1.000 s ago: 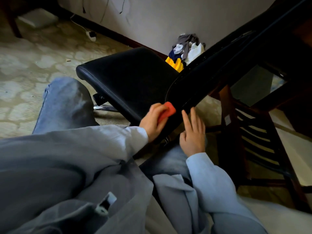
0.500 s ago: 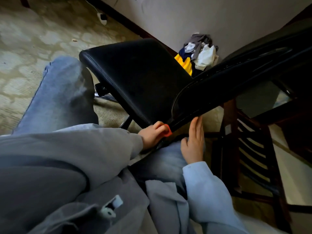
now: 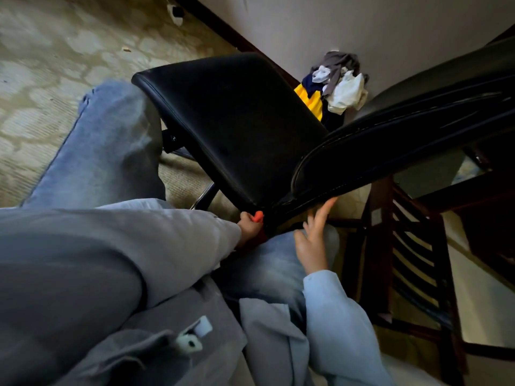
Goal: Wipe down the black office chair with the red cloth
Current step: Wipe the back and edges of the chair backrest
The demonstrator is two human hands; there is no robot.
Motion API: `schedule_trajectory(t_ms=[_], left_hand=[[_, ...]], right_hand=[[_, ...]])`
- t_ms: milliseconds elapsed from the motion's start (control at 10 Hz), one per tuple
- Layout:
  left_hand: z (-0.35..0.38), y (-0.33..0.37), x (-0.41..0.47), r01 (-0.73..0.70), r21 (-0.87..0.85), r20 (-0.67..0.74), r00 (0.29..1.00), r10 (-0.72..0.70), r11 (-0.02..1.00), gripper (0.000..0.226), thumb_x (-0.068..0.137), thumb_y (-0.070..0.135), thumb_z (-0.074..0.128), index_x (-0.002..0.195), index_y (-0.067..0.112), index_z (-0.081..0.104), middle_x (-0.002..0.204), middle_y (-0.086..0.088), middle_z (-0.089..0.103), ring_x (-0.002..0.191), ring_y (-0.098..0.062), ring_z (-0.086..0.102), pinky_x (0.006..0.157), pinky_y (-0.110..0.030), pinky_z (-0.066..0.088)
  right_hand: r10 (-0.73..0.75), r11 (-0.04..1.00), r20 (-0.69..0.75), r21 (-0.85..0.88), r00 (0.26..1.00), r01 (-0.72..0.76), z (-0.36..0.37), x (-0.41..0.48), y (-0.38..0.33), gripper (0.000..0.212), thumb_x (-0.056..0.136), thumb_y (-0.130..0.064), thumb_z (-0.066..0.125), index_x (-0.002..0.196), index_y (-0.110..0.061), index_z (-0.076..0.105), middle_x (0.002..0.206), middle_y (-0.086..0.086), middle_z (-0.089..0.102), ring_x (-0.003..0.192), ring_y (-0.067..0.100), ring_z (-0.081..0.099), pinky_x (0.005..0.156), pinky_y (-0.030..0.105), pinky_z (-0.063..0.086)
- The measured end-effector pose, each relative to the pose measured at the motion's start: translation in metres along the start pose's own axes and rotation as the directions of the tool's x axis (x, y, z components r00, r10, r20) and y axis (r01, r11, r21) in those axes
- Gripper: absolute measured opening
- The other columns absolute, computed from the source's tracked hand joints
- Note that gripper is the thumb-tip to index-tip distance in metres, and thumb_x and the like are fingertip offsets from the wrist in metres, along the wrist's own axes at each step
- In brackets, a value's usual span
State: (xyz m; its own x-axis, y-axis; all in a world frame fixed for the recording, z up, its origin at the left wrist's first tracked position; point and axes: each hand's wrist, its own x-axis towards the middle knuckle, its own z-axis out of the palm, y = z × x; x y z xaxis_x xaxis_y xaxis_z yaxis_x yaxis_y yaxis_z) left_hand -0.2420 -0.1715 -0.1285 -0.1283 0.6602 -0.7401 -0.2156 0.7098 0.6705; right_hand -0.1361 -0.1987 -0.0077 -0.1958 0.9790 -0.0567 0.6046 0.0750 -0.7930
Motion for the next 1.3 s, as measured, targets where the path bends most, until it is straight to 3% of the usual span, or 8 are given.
schedule_trajectory(t_ms=[200, 600, 800, 900, 1000, 1100, 1200, 1300], left_hand=[[0.013, -0.009, 0.028, 0.146, -0.253, -0.001, 0.989, -0.151, 0.956, 0.064, 0.088, 0.053, 0.049, 0.130, 0.005, 0.045, 0.128, -0.020, 0.052, 0.119, -0.037, 0.048, 0.107, -0.049, 0.033], [0.024, 0.035, 0.006, 0.149, -0.584, 0.041, 0.987, -0.154, 0.798, 0.051, 0.079, 0.037, 0.060, 0.118, 0.005, 0.053, 0.114, -0.015, 0.060, 0.106, -0.034, 0.057, 0.098, -0.042, 0.044], [0.027, 0.068, -0.034, 0.058, -0.581, 0.135, 0.990, 0.027, 0.812, 0.042, 0.073, 0.015, 0.062, 0.113, 0.004, 0.055, 0.101, -0.014, 0.062, 0.091, -0.030, 0.059, 0.083, -0.035, 0.047], [0.019, 0.091, -0.071, 0.098, -0.667, 0.199, 0.979, 0.050, 0.738, 0.010, 0.082, 0.015, 0.054, 0.089, 0.008, 0.057, 0.094, -0.011, 0.058, 0.083, -0.024, 0.057, 0.085, -0.034, 0.050], [0.005, 0.112, -0.126, -0.096, -0.451, 0.262, 0.936, 0.235, 0.887, 0.028, 0.095, 0.007, 0.040, 0.068, 0.014, 0.041, 0.069, -0.005, 0.044, 0.061, -0.015, 0.043, 0.062, -0.024, 0.042], [0.003, 0.128, -0.147, -0.144, -0.528, 0.274, 0.904, 0.329, 0.837, 0.016, 0.097, 0.009, 0.042, 0.084, 0.017, 0.047, 0.079, -0.005, 0.048, 0.070, -0.015, 0.048, 0.065, -0.024, 0.043], [-0.001, 0.142, -0.159, -0.510, -0.596, 0.041, 0.751, 0.659, 0.620, 0.011, 0.096, 0.013, 0.047, 0.094, 0.024, 0.046, 0.087, -0.001, 0.052, 0.077, -0.010, 0.053, 0.067, -0.020, 0.048], [-0.008, 0.146, -0.158, -0.906, -0.284, -0.239, 0.384, 0.892, 0.314, 0.020, 0.087, 0.014, 0.049, 0.095, 0.032, 0.047, 0.105, 0.000, 0.045, 0.096, 0.006, 0.045, 0.092, -0.011, 0.036]], right_hand=[[0.032, 0.997, 0.034, 0.071, 0.999, -0.034, 0.001, -0.007, -0.009, 0.097, 0.088, 0.017, 0.032, 0.121, -0.062, -0.014, 0.140, -0.013, 0.012, 0.132, 0.005, 0.017, 0.107, 0.025, 0.019], [0.028, 1.000, 0.021, -0.012, 0.999, -0.027, -0.002, -0.011, -0.013, 0.097, 0.086, 0.017, 0.033, 0.125, -0.062, -0.007, 0.141, -0.018, 0.019, 0.139, 0.009, 0.021, 0.106, 0.020, 0.020], [0.029, 0.999, 0.010, -0.045, 1.000, -0.028, -0.011, -0.012, -0.011, 0.092, 0.092, 0.007, 0.041, 0.129, -0.067, 0.000, 0.152, -0.010, 0.024, 0.138, 0.009, 0.024, 0.114, 0.034, 0.021], [0.037, 0.998, 0.017, 0.049, 0.999, -0.037, -0.014, -0.012, -0.014, 0.075, 0.097, -0.001, 0.041, 0.140, -0.051, 0.006, 0.133, -0.023, 0.034, 0.123, -0.003, 0.034, 0.106, 0.025, 0.028], [-0.070, 0.992, -0.034, 0.102, 0.997, 0.073, -0.026, -0.012, -0.014, 0.059, 0.090, 0.019, 0.038, 0.132, -0.023, 0.038, 0.126, -0.018, 0.046, 0.108, -0.017, 0.049, 0.094, 0.011, 0.041], [-0.076, 0.990, -0.122, 0.108, 0.990, 0.090, -0.037, -0.007, -0.012, 0.063, 0.088, 0.018, 0.040, 0.127, -0.031, 0.043, 0.121, -0.016, 0.052, 0.110, -0.003, 0.053, 0.095, 0.020, 0.042], [-0.108, 0.975, -0.324, 0.149, 0.940, 0.163, -0.047, 0.004, -0.027, 0.060, 0.085, 0.002, 0.045, 0.133, -0.033, 0.034, 0.132, -0.008, 0.046, 0.126, 0.012, 0.041, 0.103, 0.023, 0.033], [-0.128, 0.945, -0.417, 0.223, 0.900, 0.237, -0.050, 0.014, -0.048, 0.071, 0.081, -0.004, 0.045, 0.144, -0.030, 0.021, 0.151, 0.002, 0.028, 0.139, 0.015, 0.027, 0.111, 0.028, 0.025]])
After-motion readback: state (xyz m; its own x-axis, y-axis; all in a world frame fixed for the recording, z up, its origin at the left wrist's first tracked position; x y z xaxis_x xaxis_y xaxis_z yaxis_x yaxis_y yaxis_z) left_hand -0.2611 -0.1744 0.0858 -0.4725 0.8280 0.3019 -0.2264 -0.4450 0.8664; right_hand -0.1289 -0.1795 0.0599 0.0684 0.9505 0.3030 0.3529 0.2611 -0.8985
